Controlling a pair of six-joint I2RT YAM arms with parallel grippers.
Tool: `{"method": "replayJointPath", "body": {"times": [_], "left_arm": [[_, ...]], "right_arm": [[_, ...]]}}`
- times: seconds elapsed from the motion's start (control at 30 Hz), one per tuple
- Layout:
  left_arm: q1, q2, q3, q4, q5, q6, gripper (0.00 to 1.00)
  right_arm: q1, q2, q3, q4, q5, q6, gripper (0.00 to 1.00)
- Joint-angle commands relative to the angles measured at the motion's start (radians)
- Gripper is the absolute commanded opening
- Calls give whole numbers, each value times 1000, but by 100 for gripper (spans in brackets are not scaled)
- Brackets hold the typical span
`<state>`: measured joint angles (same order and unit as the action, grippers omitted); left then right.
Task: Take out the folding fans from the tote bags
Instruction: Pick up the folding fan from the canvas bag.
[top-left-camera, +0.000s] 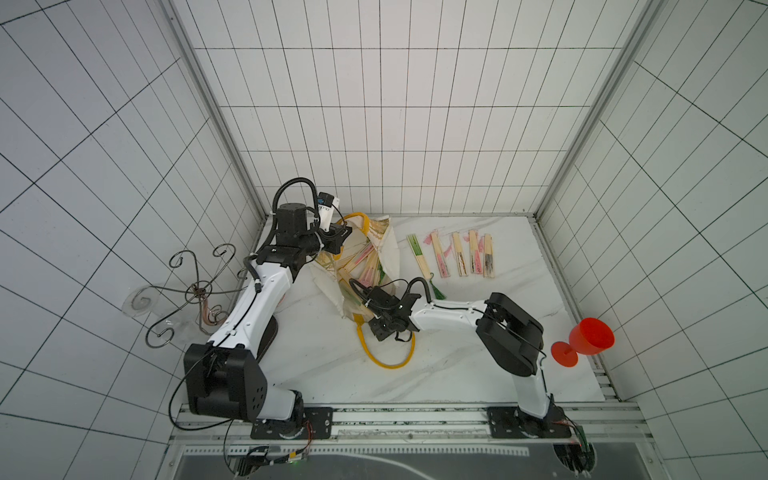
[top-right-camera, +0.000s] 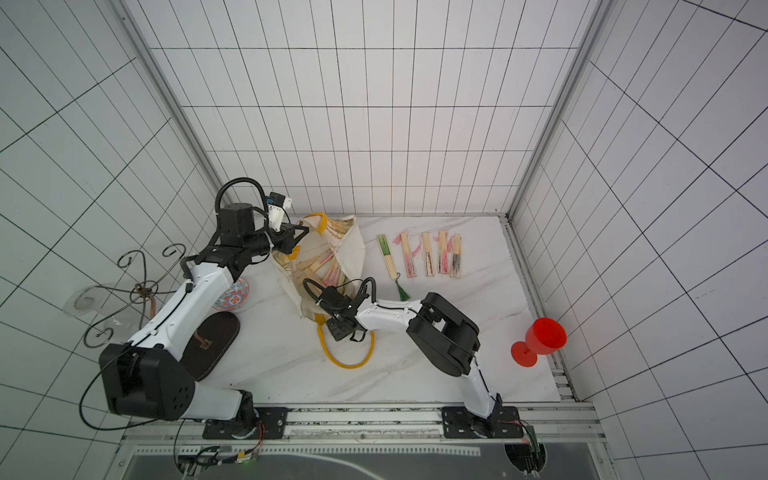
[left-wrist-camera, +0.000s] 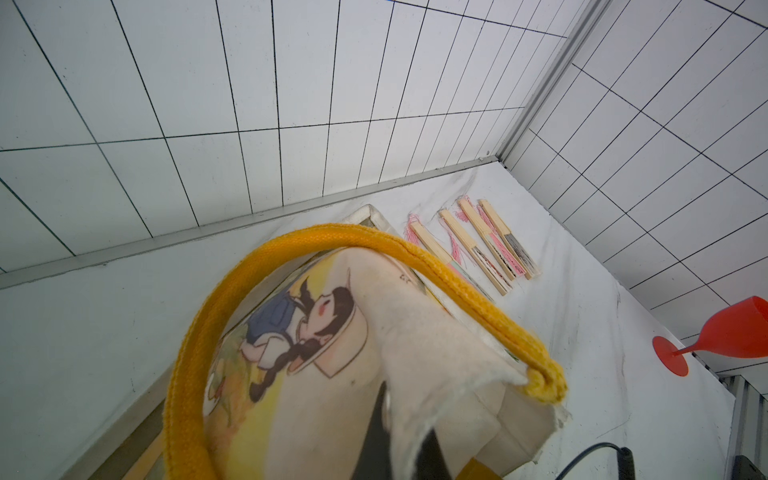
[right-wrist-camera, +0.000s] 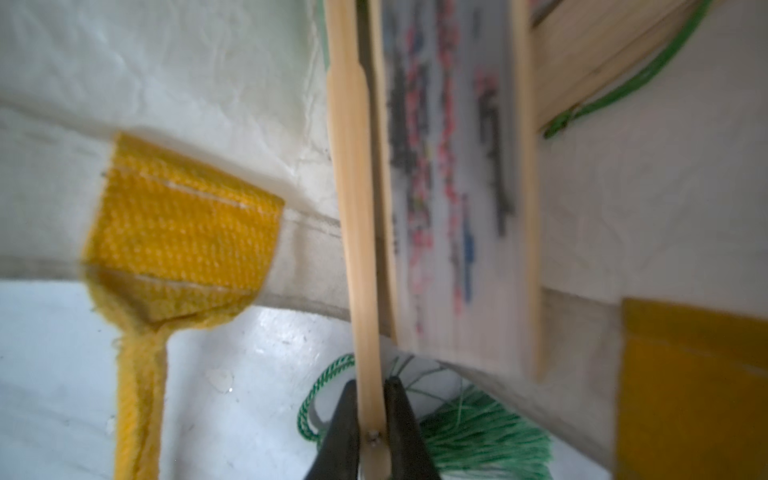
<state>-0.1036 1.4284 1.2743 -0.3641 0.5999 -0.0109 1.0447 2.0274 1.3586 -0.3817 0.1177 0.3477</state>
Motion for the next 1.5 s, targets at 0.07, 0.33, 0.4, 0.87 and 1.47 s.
{"method": "replayJointPath", "body": {"times": [0.07, 0.33, 0.4, 0.87, 1.47], "left_arm": [[-1, -2, 20, 76, 23, 0, 0], [-1, -5, 20, 70, 5, 4, 0], [-1, -5, 20, 68, -3, 2, 0], [1, 3, 23, 57, -60, -6, 0], [12, 21, 37, 37, -97, -18, 0]], "right_arm": [[15, 2, -6, -87, 29, 1, 3], [18, -140, -22, -83, -10, -27, 0], [18, -177, -28, -82, -18, -33, 0], [6, -449, -133, -149, 21, -3, 0], [-287, -927, -364, -302, -45, 60, 0]]}}
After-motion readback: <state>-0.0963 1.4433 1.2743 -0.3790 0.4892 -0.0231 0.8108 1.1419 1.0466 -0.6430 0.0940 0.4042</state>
